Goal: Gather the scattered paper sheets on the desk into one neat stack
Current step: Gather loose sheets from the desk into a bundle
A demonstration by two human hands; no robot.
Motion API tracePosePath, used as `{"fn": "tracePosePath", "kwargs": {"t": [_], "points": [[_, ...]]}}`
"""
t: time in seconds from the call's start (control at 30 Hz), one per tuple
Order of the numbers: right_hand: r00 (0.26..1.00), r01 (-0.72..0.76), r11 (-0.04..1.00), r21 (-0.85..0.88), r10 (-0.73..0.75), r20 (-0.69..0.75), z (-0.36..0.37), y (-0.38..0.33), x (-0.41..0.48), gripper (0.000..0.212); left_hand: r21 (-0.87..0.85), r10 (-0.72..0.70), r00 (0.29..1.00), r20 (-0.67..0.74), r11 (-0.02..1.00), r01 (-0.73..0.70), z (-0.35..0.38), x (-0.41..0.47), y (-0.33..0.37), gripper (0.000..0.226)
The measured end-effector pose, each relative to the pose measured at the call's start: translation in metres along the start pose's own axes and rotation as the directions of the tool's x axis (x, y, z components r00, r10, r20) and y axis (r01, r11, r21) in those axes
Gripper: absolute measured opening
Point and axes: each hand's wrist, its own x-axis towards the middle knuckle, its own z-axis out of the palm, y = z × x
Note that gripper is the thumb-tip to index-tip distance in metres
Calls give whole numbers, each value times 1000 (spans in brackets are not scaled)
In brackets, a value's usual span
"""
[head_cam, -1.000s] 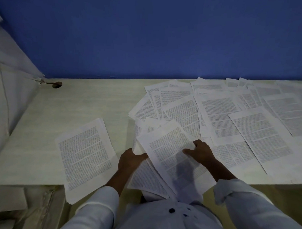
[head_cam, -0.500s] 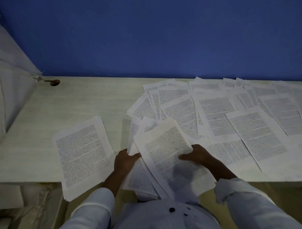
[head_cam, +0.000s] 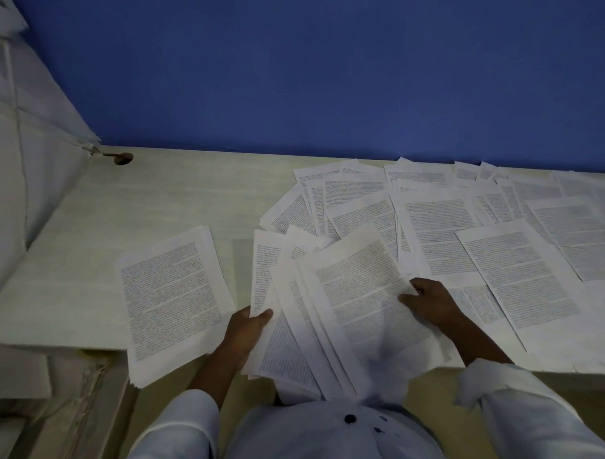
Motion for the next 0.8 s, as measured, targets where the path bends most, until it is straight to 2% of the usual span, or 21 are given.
{"fn": "tracePosePath", "kwargs": {"t": [0.1, 0.23, 0.3, 0.4, 0.47, 0.6, 0.7, 0.8], "points": [[1000, -24, 1000, 11, 24, 9, -3, 6, 1, 8, -69, -7, 999, -31, 998, 5, 0, -4, -3, 41], [983, -42, 987, 152, 14, 184, 1, -3, -9, 18, -123, 1, 998, -70, 992, -10, 8, -10, -5, 39], [975, 16, 990, 137, -46, 219, 6, -2, -10, 22, -139, 8, 996, -86, 990, -20, 15, -15, -6, 38], [980, 116, 993, 17, -117, 162, 8, 0, -11, 13, -129, 1, 995, -104, 991, -14, 26, -22, -12, 30], [980, 182, 975, -129, -168, 110, 7, 2, -11, 7, -128, -11, 994, -112, 992, -4, 31, -28, -20, 25], [971, 237, 911, -337, -233, 55, 0, 10, -17, 19, -165, -32, 991, -131, 986, 10, 39, -43, -30, 7], [962, 244, 870, -429, -271, -3, -7, 24, -23, 22, -225, -49, 984, -170, 974, 10, 49, -52, -37, 12], [962, 248, 866, -435, -272, 6, -13, 36, -26, 23, -273, -41, 978, -206, 962, -17, 56, -64, -42, 19]]}}
